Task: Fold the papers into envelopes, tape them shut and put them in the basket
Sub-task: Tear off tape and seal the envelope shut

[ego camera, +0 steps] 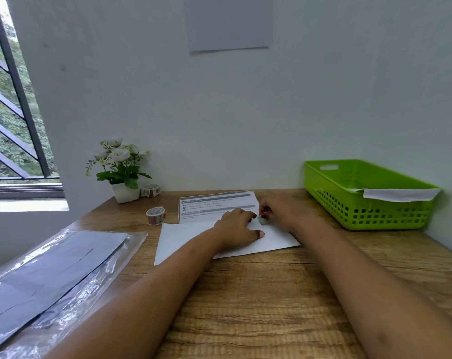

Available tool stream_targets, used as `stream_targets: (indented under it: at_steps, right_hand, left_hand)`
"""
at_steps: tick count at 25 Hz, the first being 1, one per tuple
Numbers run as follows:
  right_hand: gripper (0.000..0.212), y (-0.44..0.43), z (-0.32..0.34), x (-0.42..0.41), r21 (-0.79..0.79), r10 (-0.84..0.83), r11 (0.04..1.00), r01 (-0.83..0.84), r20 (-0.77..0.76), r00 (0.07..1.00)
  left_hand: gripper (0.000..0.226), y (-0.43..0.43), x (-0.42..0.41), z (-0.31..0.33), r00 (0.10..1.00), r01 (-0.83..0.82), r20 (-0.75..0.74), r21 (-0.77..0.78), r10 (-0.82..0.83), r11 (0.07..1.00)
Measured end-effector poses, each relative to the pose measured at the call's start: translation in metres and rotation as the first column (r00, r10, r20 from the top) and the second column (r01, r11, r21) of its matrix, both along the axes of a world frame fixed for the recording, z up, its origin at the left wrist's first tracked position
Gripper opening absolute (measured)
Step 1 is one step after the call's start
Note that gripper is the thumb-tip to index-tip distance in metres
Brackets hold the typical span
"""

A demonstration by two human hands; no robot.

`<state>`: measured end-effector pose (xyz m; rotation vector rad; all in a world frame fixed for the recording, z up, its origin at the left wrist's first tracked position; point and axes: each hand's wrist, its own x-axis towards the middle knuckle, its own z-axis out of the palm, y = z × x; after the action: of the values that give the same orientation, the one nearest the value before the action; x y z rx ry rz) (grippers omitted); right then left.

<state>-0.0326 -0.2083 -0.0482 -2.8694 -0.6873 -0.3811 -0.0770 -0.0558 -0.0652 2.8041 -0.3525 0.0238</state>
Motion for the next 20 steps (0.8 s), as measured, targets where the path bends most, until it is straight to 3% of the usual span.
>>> stream_targets:
  at_steps: [12, 20]
  right_hand:
    - [0.02, 0.005, 0.001, 0.0, -0.101, 0.019, 0.995, -0.013, 0.059, 0.998]
    - [0.02, 0.001, -0.004, 0.001, 0.027, 0.012, 1.0, -0.012, 0.007, 1.0]
  left_hand:
    - [0.056, -0.005, -0.003, -0.004, 0.995, -0.025, 0.104, 0.138, 0.011, 0.99]
    - [0.054, -0.006, -0.005, -0.004, 0.996, 0.001, 0.092, 0.192, -0.019, 0.981]
